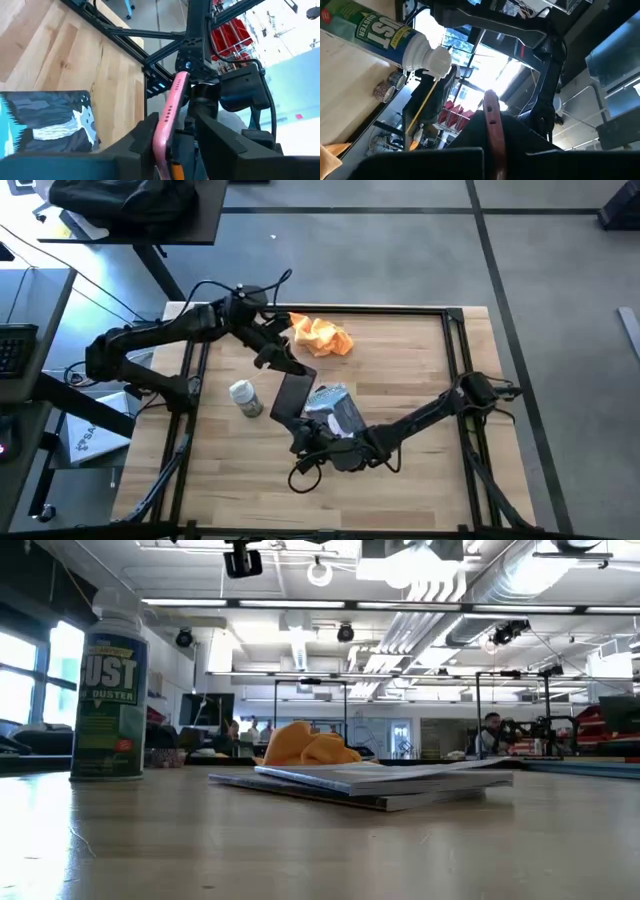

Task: Apply microfiber cloth
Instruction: Spray the cellphone using the spray bottle

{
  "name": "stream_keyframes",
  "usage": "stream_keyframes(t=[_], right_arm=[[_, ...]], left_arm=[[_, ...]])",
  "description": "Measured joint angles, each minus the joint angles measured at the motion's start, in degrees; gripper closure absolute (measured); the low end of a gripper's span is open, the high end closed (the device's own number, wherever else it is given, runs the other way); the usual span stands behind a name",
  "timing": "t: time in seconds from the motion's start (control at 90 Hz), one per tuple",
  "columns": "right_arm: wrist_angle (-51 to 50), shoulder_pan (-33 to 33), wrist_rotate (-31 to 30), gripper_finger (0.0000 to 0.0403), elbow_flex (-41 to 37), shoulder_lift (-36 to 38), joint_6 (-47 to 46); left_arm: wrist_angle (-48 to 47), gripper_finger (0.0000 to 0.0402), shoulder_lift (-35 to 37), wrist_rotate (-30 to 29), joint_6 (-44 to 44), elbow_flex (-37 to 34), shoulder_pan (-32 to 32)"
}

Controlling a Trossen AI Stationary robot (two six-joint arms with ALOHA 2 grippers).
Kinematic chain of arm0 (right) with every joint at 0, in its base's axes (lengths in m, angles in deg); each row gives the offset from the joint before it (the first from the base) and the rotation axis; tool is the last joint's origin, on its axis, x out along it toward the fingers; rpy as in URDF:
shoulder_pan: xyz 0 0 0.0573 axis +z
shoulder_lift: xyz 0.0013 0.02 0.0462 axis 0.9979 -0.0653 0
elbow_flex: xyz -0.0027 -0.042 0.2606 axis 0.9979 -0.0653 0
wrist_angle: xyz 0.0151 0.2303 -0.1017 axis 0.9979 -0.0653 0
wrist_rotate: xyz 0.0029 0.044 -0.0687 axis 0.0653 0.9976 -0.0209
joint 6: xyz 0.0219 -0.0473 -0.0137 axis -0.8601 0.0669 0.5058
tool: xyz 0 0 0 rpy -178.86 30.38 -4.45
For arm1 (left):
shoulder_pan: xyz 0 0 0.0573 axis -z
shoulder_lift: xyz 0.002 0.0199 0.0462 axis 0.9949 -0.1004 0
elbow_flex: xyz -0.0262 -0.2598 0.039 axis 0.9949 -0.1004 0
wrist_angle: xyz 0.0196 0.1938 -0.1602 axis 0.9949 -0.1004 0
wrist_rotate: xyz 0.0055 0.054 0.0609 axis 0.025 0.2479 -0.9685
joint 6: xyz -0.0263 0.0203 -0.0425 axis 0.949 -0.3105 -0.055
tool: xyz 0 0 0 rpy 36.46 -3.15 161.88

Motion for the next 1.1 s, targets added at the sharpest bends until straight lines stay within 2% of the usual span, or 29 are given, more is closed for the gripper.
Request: stream_keyframes(t=[0.178, 0.289, 0.678, 0.856, 1.011, 1.1], right_arm=[[-0.07, 0.02, -0.02, 0.0401, 0.01, 0.00, -0.23], [-0.40, 0.02, 0.01, 0.0386, 0.00, 0.00, -1.39], [-2.88, 0.12, 0.17, 0.0254, 0.00, 0.00, -15.05], [-8.85, 1.55, 3.84, 0.0219, 0.00, 0.02, -31.69], [-19.14, 2.45, 6.59, 0.0211, 0.00, 0.79, -53.55], [-24.93, 2.29, 9.08, 0.0211, -0.11, 3.83, -67.03]], left_arm=[[0.57, 0.0359, 0.00, 0.71, 0.04, -0.04, 0.00], [0.82, 0.0380, 0.00, 1.44, 0.08, -0.02, 0.05], [0.59, 0.0389, 0.17, 2.31, -3.80, -0.02, -0.47], [0.25, 0.0390, 0.93, -0.26, -8.68, -0.02, -2.31], [-2.13, 0.0391, 2.10, -2.30, -16.73, -0.02, -3.11], [-5.67, 0.0391, 2.55, -4.93, -21.72, -0.02, -2.02]])
